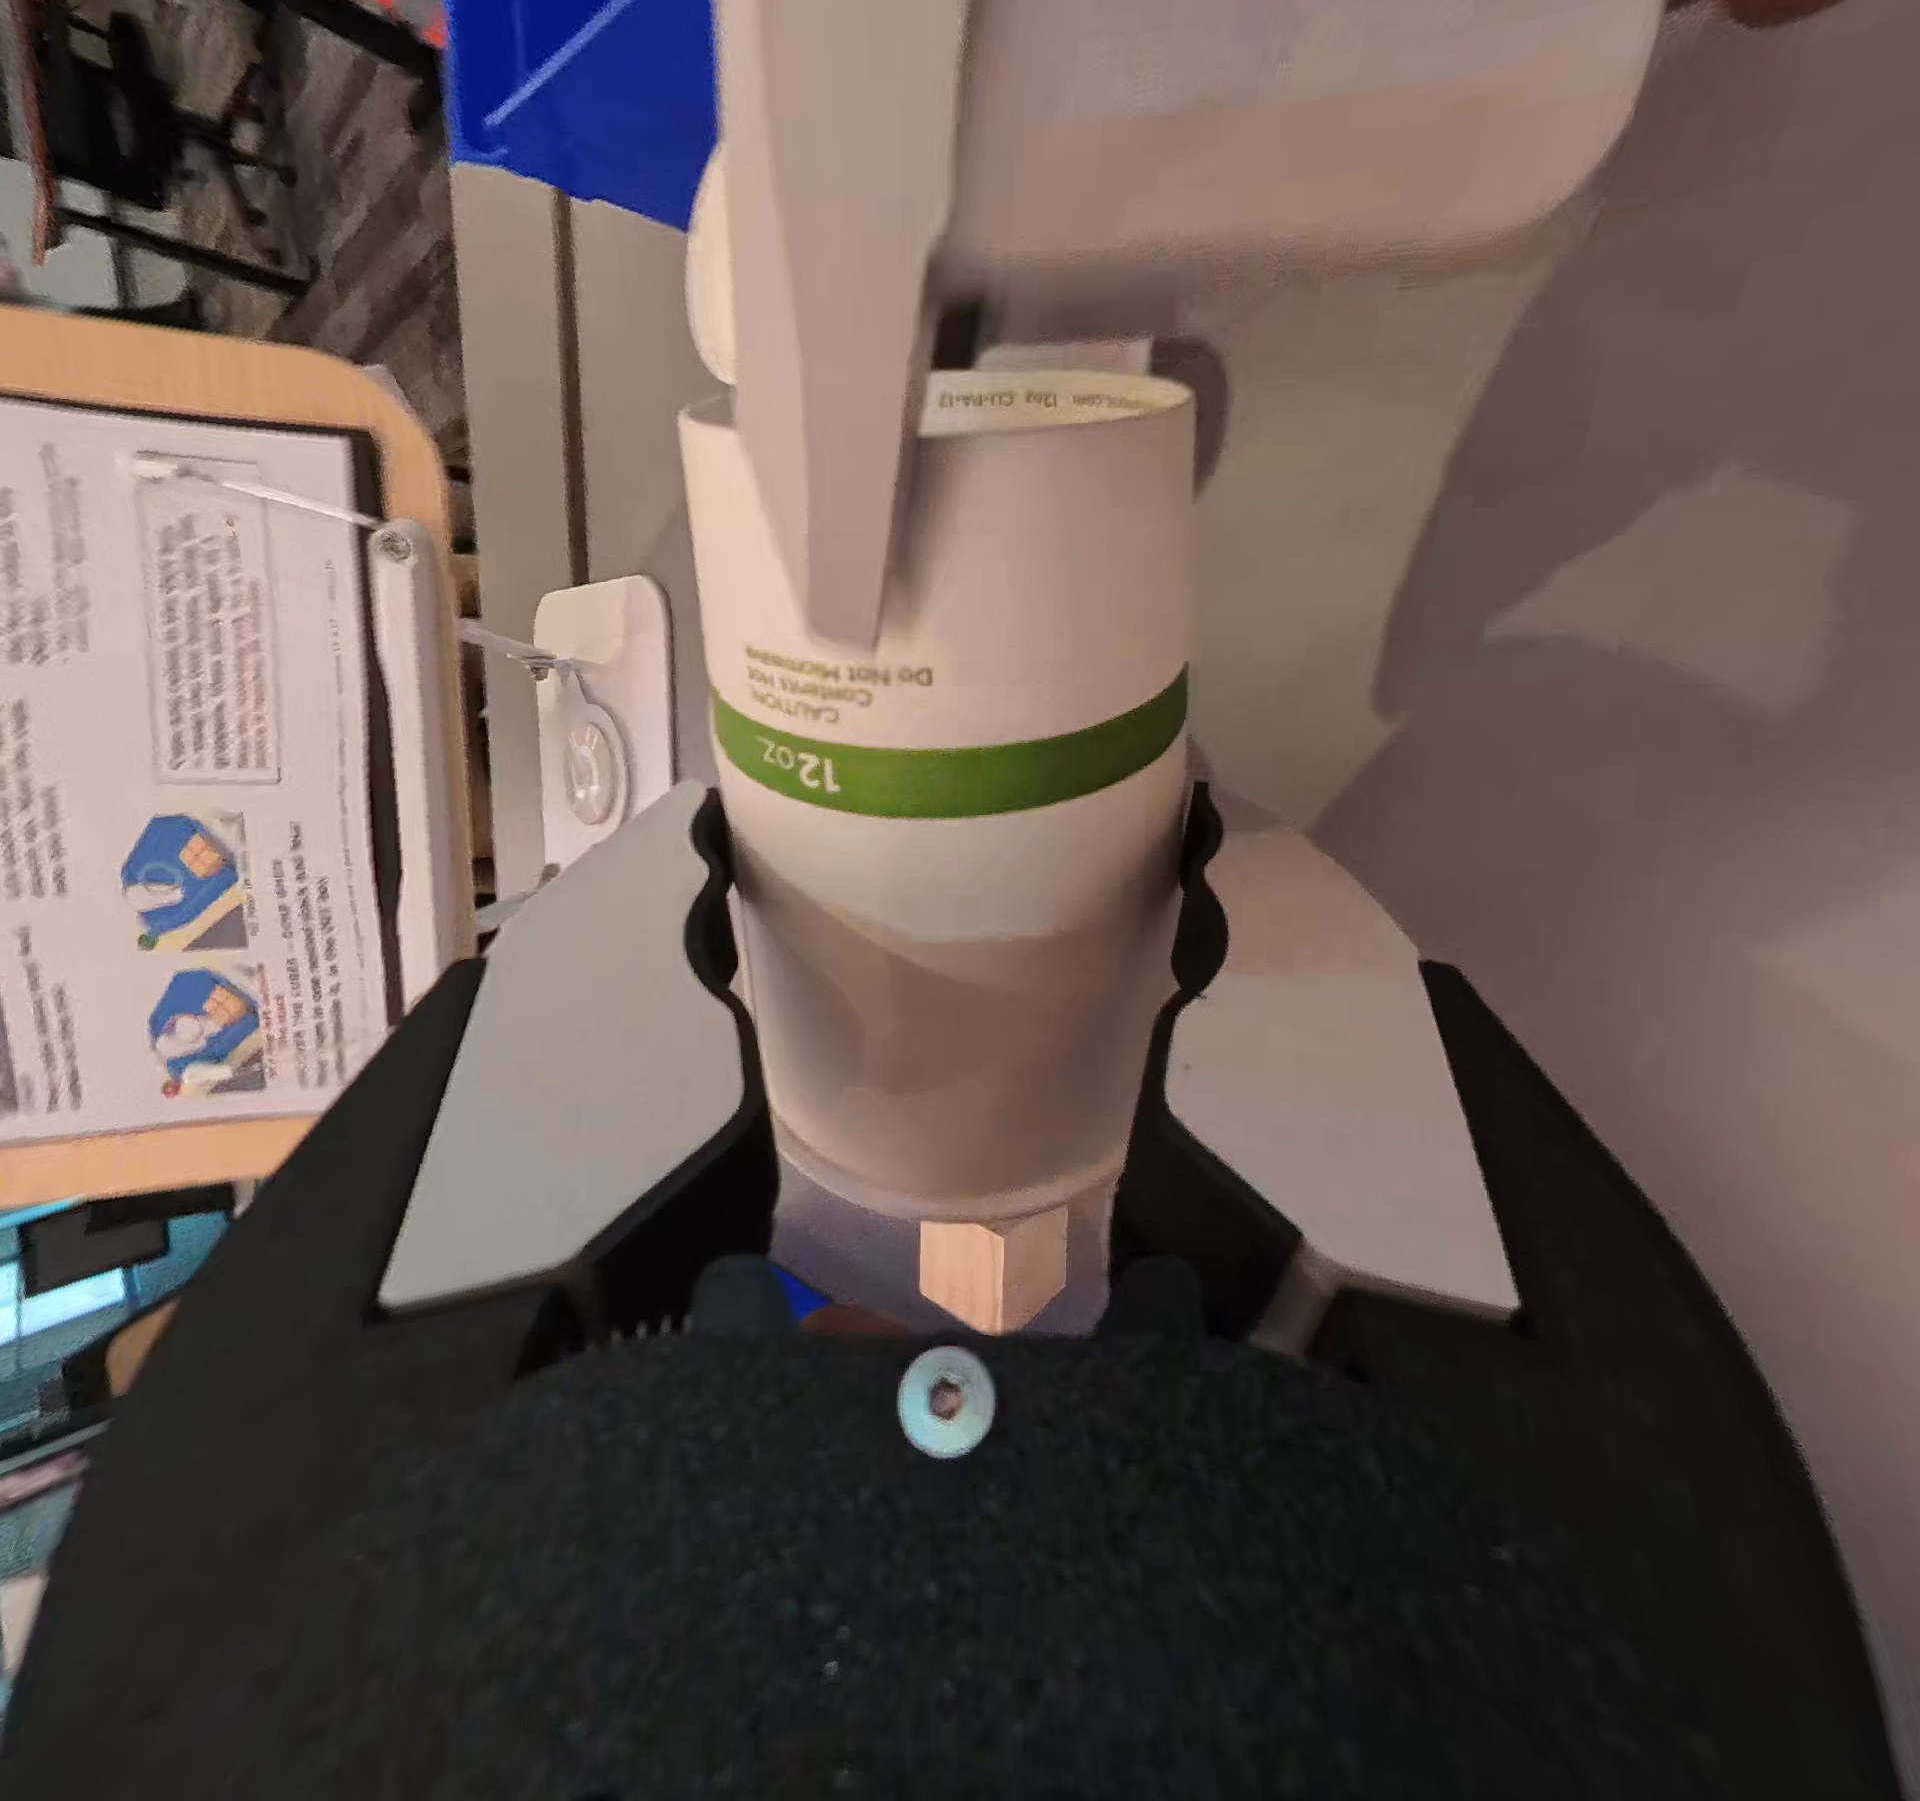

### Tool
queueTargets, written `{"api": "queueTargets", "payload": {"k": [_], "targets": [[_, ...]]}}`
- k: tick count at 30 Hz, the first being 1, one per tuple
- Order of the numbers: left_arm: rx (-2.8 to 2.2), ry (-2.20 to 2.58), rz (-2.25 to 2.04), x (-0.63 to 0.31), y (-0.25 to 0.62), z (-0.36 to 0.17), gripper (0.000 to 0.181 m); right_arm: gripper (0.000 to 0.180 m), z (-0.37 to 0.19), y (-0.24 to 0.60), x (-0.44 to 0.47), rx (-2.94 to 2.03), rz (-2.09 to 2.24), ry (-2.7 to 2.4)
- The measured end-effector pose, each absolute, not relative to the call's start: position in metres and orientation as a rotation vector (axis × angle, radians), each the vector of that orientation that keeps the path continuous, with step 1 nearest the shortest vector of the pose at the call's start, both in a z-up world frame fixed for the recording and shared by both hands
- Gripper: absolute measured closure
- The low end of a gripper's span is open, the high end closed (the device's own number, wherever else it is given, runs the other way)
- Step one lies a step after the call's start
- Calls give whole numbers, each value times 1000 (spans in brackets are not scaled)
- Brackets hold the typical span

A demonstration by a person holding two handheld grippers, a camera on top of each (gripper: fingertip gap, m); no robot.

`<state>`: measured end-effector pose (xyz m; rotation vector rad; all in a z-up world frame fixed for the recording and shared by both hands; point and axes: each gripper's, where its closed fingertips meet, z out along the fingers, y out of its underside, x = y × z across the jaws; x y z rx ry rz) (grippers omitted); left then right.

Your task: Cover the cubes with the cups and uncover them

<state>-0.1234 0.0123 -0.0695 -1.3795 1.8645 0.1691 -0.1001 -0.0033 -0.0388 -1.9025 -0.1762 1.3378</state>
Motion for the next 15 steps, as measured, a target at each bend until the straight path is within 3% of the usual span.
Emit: {"api": "queueTargets", "payload": {"k": [1, 9, 15], "targets": [[-1384, 1812, 160, -126, 15, -66, 98, 106, -34, -4, -94, -1876, 1319, -176], [-1574, 983, -360, -176, 47, -20, 98, 107, -19, -32, -42, -1692, 1173, -138], [-1711, 663, -380, -199, 81, -61, 98, 110, -43, -49, -46, -1691, 1252, -126]]}}
